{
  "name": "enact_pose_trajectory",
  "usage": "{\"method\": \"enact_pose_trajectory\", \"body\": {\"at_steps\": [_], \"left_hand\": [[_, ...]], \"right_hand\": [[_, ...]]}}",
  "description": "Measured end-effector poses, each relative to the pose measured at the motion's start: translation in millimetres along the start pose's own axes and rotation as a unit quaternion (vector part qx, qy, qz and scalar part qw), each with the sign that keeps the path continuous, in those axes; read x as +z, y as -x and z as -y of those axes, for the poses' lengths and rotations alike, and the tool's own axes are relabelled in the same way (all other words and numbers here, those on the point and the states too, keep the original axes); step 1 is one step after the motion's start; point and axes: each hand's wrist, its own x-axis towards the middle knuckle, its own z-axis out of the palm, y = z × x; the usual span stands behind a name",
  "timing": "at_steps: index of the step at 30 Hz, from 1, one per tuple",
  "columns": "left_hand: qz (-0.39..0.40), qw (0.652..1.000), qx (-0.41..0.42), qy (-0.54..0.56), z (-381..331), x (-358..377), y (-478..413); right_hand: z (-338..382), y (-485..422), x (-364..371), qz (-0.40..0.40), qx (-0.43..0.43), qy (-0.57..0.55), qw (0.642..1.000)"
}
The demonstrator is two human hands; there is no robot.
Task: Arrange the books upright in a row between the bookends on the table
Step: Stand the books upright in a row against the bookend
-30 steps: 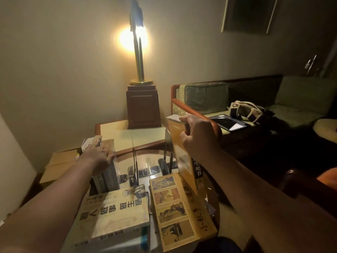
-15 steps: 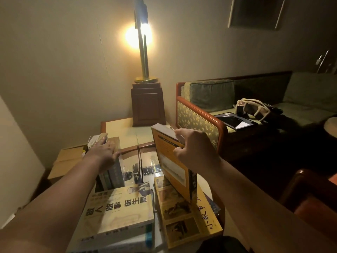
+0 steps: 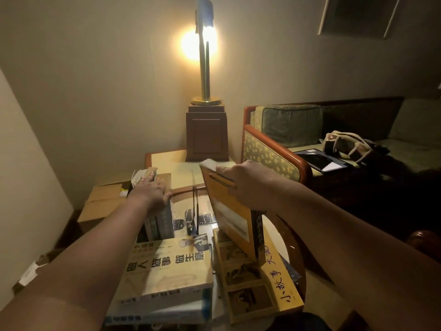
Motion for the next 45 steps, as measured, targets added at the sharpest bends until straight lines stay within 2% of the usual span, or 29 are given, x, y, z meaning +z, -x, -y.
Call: {"method": "enact_pose_trajectory", "body": {"at_steps": [4,8,16,19,26,33,38,45], "left_hand": [[-0.004,1.0,0.004,-0.005,-1,0,1],[0.0,1.0,0.001,0.005,-2,0,0],[0.012,1.0,0.007,0.011,-1,-8,8],[0.005,0.999,-0.004,0.046,3,-7,7],[-0.026,0.995,0.012,0.091,3,-8,11],[-0.005,0.986,-0.048,0.16,20,5,2],[-0.015,0.998,0.013,0.053,24,1,3],[-0.029,0.999,0.026,0.032,28,9,-1]], "right_hand": [[6,-16,-28,-0.043,0.023,-0.042,0.998],[22,-39,-39,-0.133,0.016,-0.104,0.986],[49,-88,5,-0.183,0.018,-0.08,0.98],[50,-99,27,-0.195,0.029,-0.086,0.977],[59,-125,63,-0.188,0.041,-0.116,0.974],[66,-159,82,-0.162,0.066,-0.137,0.975],[70,-168,110,-0.121,0.077,-0.163,0.976],[78,-176,128,-0.111,0.062,-0.175,0.976]]}}
